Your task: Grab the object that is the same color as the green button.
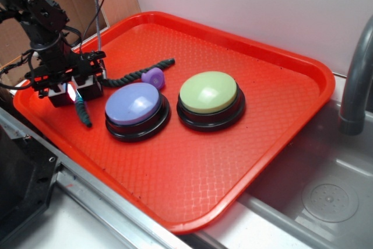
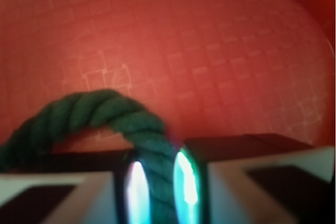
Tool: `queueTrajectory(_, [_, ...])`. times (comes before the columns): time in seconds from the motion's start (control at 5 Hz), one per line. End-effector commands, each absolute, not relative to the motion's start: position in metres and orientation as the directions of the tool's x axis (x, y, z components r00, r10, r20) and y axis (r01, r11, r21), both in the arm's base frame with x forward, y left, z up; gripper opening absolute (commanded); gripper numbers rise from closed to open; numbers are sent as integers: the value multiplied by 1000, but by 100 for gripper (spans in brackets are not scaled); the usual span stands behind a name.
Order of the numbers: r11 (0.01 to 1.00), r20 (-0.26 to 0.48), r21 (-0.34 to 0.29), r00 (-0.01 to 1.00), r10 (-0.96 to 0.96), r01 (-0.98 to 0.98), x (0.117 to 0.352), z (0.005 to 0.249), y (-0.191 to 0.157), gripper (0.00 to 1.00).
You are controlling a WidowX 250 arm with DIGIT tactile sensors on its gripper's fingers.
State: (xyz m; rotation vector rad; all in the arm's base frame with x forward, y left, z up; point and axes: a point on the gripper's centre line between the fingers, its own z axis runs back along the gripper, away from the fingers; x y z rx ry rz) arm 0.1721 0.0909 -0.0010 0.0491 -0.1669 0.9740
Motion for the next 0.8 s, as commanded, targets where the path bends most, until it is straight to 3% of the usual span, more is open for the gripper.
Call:
queueTrajectory(0.0, [648, 148, -15, 639, 755, -761, 174, 21, 92, 0])
queueTrajectory(0.2, [753, 139, -25, 744, 654, -657, 185, 71, 83, 0])
queueTrajectory(0.4, [829, 162, -77, 813, 559, -555, 191, 122, 66, 0])
queueTrajectory(0.6, [891, 173, -78, 874, 453, -447, 188, 166, 45, 0])
